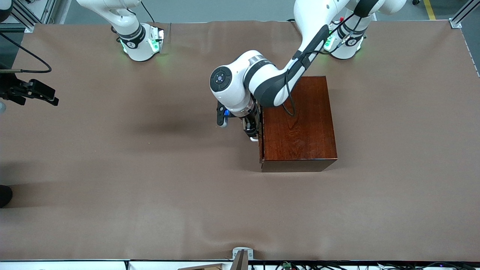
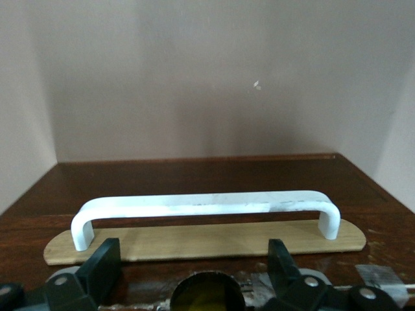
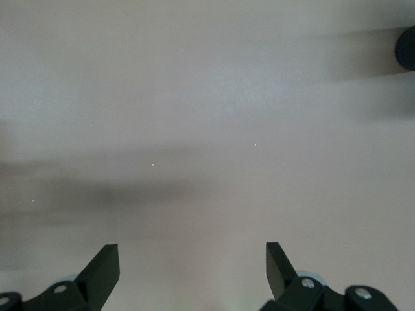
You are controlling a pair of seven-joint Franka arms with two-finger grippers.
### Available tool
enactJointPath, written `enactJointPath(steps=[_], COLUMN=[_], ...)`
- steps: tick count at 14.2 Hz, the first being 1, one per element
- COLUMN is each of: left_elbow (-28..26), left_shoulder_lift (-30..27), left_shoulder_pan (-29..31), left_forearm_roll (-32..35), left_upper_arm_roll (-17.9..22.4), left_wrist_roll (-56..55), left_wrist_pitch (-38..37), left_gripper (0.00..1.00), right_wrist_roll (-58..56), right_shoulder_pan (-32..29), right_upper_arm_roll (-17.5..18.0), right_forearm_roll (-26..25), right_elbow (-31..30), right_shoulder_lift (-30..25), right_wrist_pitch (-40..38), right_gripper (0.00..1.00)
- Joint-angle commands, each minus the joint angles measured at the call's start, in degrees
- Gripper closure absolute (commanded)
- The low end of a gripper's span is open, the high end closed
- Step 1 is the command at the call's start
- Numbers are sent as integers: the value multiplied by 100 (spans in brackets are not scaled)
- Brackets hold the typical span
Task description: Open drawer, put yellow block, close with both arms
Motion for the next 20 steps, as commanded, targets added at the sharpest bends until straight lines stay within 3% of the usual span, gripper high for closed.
enactJointPath(steps=[1,6,10,12,16,20], left_elbow=[-122,-52,-43,71,28,2], left_shoulder_lift=[-160,-151,-151,-221,-939,-1713], left_shoulder_pan=[11,-7,-103,-121,-16,852], left_forearm_roll=[241,285,232,92,30,-84], left_upper_arm_roll=[37,28,-112,-148,-43,-7], left_wrist_roll=[16,-79,-1492,-2405,-3717,-4185], left_wrist_pitch=[-340,-333,755,941,925,258], left_gripper=[0,0,0,0,0,0], right_wrist_roll=[46,46,46,46,46,46], right_shoulder_pan=[10,1,-8,-16,-16,-16], right_upper_arm_roll=[-11,-11,-11,-11,-11,-11], right_forearm_roll=[-58,-49,-58,-58,-58,-58], right_elbow=[40,40,40,40,40,40], right_shoulder_lift=[-35,-26,9,9,9,18], right_wrist_pitch=[-15,2,11,20,29,29], right_gripper=[0,0,0,0,0,0])
